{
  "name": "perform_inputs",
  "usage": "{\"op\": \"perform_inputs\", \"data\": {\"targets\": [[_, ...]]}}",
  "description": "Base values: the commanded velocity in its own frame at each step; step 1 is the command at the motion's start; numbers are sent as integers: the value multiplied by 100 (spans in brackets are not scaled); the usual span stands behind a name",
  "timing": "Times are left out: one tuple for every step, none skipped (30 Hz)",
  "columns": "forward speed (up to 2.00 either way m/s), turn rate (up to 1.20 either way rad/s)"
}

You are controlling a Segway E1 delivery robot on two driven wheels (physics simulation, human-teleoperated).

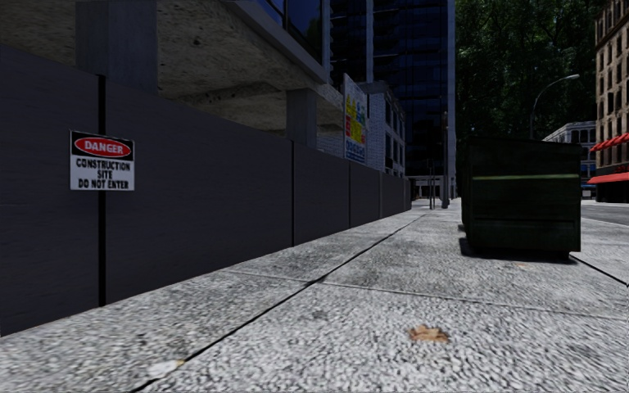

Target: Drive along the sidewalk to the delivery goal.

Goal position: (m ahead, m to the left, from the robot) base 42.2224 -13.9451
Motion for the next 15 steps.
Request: {"op": "perform_inputs", "data": {"targets": [[149,0],[149,0],[149,0],[149,0],[149,0],[149,0],[149,0],[149,0],[149,0],[149,0],[149,0],[149,0],[149,0],[149,0],[149,0]]}}
